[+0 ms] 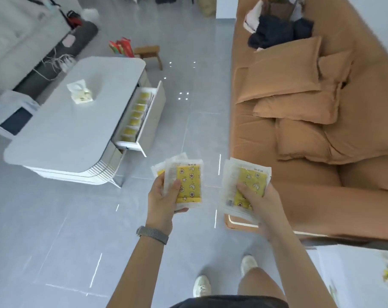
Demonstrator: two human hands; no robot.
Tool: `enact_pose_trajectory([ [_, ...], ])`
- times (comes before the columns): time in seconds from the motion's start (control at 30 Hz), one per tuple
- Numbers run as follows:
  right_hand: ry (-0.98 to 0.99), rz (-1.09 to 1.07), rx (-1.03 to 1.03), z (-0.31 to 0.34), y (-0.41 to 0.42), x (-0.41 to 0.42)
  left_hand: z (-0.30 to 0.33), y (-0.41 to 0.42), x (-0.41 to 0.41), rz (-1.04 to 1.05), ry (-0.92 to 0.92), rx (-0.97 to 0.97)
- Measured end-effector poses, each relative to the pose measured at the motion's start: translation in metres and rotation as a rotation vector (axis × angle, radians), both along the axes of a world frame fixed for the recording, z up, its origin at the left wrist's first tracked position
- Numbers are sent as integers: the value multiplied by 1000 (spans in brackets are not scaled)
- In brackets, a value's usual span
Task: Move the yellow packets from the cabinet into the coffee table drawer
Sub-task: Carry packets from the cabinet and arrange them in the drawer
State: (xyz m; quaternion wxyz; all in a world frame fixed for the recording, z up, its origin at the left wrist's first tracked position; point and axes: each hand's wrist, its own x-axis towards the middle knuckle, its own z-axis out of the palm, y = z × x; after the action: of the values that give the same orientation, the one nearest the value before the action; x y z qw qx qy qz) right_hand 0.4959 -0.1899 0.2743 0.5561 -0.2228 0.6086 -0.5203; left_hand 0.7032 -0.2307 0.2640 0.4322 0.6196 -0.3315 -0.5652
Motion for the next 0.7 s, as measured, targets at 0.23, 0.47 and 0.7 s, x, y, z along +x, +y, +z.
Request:
enact_pose_trajectory([
  [0.23, 33, 105, 57, -1, -62, 46, -13, -34, 44, 118, 46, 31],
  [0.47, 43, 89, 77, -12, -175, 32, -25, -146, 31, 119, 63, 44],
  [0.7, 55, 169, 54, -3, -341, 7, -28, -299, 10, 136, 71, 49],
])
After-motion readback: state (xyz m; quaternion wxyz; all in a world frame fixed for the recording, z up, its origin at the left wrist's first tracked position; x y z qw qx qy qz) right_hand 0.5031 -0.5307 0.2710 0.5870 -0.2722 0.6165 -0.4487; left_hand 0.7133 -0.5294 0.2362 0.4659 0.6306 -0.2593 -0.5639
